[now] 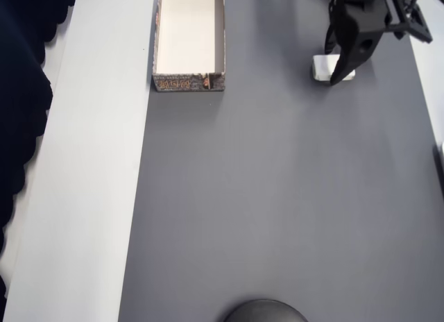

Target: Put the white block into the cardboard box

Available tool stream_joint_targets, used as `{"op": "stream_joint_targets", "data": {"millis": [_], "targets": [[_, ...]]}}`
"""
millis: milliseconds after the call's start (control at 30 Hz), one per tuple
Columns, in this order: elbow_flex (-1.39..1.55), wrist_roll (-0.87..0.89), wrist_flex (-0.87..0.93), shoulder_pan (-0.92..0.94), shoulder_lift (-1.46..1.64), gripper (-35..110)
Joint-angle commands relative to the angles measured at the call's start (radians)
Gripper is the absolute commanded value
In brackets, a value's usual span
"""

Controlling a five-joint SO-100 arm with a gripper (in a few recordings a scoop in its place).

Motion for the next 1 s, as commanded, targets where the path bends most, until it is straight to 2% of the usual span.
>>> {"op": "stream_joint_targets", "data": {"millis": [0,267,567,967], "targets": [[-0.009,0.014,-0.012,0.005,-0.003,21],[-0.009,0.017,-0.012,0.005,-0.006,19],[0.0,0.008,-0.012,0.003,-0.008,8],[0.003,-0.054,-0.009,0.008,-0.003,0]]}}
